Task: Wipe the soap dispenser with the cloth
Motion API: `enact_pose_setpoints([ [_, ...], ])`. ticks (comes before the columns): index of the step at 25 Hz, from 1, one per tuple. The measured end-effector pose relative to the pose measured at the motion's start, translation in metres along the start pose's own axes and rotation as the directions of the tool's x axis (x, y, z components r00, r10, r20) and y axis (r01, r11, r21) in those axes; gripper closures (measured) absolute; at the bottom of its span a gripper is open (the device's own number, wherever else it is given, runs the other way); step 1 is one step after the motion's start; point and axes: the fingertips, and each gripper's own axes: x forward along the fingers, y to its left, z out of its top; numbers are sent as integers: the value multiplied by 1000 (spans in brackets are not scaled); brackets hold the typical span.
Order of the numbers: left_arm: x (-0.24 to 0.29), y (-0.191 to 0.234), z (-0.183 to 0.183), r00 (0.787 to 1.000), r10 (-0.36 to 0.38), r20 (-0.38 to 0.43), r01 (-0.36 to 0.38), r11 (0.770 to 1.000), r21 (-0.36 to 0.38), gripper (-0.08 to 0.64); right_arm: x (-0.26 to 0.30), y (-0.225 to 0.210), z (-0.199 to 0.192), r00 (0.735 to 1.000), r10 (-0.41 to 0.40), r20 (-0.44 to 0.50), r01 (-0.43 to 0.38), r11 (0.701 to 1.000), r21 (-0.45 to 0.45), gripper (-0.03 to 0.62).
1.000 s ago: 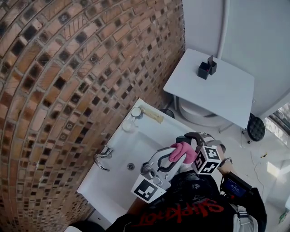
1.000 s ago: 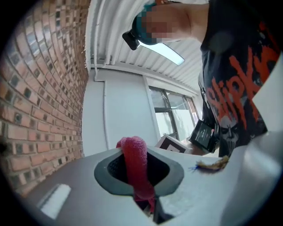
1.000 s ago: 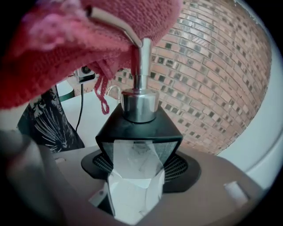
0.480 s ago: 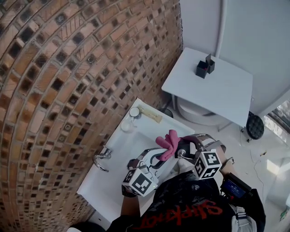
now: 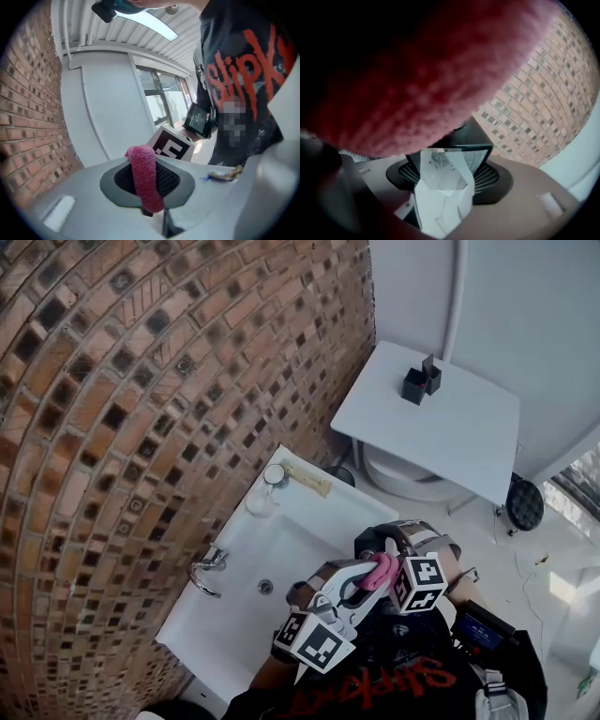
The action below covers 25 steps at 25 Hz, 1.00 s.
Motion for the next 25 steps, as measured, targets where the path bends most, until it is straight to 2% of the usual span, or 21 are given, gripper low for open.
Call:
enact_pose_setpoints([
  [3, 7, 10, -4, 996, 69, -48, -69, 998, 3, 514, -1, -2, -6, 999, -26, -43, 24, 999, -45, 288],
  [6, 17, 23, -17, 981, 131, -145, -129, 991, 26, 515, 1, 6, -1, 998, -26, -53, 20, 994, -107, 290],
  [8, 23, 29, -27, 969, 140, -204, -136, 990, 35, 515, 2, 9, 1, 998, -16, -54, 9, 992, -125, 290],
  [10, 25, 35, -35, 964, 131, -231, -134, 991, 6, 514, 1, 7, -1, 998, -23, -66, 14, 991, -132, 290],
  [16, 15, 56, -57, 957, 103, -270, -141, 982, -126, 514, -3, -1, -13, 993, -74, -96, 59, 987, -151, 293],
  [20, 9, 60, -71, 952, 92, -291, -147, 974, -173, 514, -3, -2, -13, 992, -93, -85, 76, 980, -183, 293],
  [25, -9, 68, -67, 973, 75, -216, -133, 954, -269, 514, -4, -4, -1, 993, -115, -33, 106, 973, -205, 295],
])
